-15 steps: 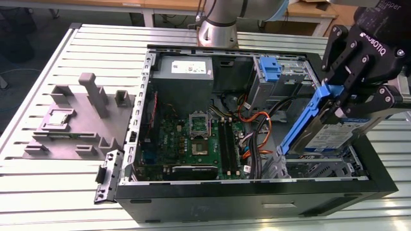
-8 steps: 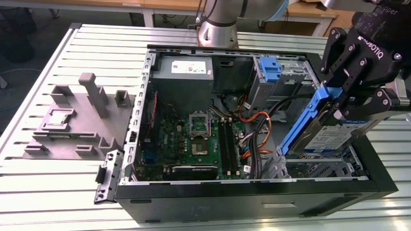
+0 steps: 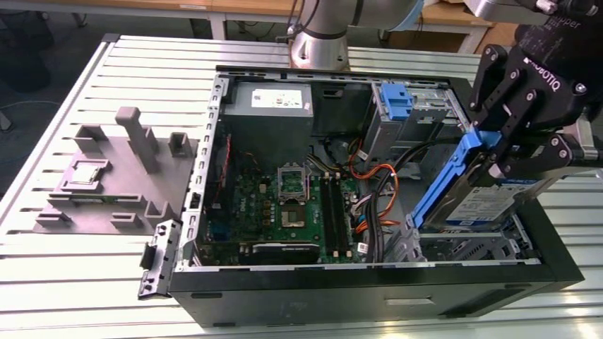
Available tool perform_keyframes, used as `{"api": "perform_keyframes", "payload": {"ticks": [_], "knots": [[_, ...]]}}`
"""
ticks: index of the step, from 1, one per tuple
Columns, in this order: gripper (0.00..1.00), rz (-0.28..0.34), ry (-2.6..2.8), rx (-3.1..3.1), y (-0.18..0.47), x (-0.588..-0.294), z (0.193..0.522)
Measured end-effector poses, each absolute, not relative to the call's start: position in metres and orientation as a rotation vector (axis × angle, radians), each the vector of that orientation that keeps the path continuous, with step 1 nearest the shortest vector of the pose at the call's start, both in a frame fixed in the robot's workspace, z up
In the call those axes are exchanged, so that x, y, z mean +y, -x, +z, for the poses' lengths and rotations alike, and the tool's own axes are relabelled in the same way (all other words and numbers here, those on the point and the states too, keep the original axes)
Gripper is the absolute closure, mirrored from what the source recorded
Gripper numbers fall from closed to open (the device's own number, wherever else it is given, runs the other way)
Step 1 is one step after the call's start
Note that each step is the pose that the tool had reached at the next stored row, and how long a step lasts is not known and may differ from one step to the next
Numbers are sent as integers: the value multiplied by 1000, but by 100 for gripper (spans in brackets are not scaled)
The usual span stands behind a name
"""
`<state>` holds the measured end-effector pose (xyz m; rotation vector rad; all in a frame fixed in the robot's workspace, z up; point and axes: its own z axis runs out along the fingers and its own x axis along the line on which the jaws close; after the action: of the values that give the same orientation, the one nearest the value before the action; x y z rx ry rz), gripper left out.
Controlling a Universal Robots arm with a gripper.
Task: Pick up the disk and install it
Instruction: 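Insert the disk into the insertion slot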
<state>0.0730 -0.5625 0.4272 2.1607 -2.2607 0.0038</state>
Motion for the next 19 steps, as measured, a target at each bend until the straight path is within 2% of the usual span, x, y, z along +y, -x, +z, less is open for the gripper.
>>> {"api": "perform_keyframes", "payload": {"ticks": [10,11,13,19], "knots": [[64,4,-2161,-2261,-73,-562,423],[63,4,-2161,-2260,-73,-562,424],[50,8,-2162,-2262,-73,-562,422],[50,15,-2166,-2266,-73,-562,412]]}}
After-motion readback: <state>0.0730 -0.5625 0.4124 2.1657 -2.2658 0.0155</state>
